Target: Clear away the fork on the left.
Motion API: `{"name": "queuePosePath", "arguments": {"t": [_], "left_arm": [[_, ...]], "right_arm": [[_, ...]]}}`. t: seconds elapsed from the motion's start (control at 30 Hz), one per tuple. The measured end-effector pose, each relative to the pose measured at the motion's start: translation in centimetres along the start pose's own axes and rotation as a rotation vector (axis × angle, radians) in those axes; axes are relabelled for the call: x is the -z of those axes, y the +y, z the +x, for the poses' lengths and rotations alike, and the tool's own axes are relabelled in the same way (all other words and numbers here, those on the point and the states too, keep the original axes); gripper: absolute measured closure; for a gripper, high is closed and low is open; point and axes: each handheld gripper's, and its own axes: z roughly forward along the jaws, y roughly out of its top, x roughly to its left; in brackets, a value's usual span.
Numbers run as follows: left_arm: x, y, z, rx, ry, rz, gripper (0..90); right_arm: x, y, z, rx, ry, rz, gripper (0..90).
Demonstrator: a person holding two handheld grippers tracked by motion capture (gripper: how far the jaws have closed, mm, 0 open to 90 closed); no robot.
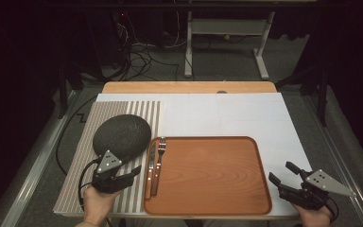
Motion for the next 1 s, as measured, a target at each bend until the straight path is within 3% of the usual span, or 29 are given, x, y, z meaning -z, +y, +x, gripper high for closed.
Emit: {"name": "queuePosePath", "arguments": {"t": [0.27,0.33,0.63,1.0], "left_arm": [[1.1,-1.2,0.8,0.020,0.002,-0.044,36.1],[1.4,-1.4,0.9,0.033,0.024,-0.059,36.1],[2.7,-2.6,1.6,0.035,0.038,-0.106,36.0],[4.3,-4.7,2.8,0.074,0.072,-0.150,36.0]], "right_arm": [[0.0,0.0,0.0,0.000,-0.001,0.001,24.0],[0.0,0.0,0.0,0.000,-0.001,0.001,24.0],[0.0,0.0,0.0,-0.003,-0.004,0.002,24.0],[0.0,0.0,0.0,-0.005,-0.008,0.002,24.0]]}}
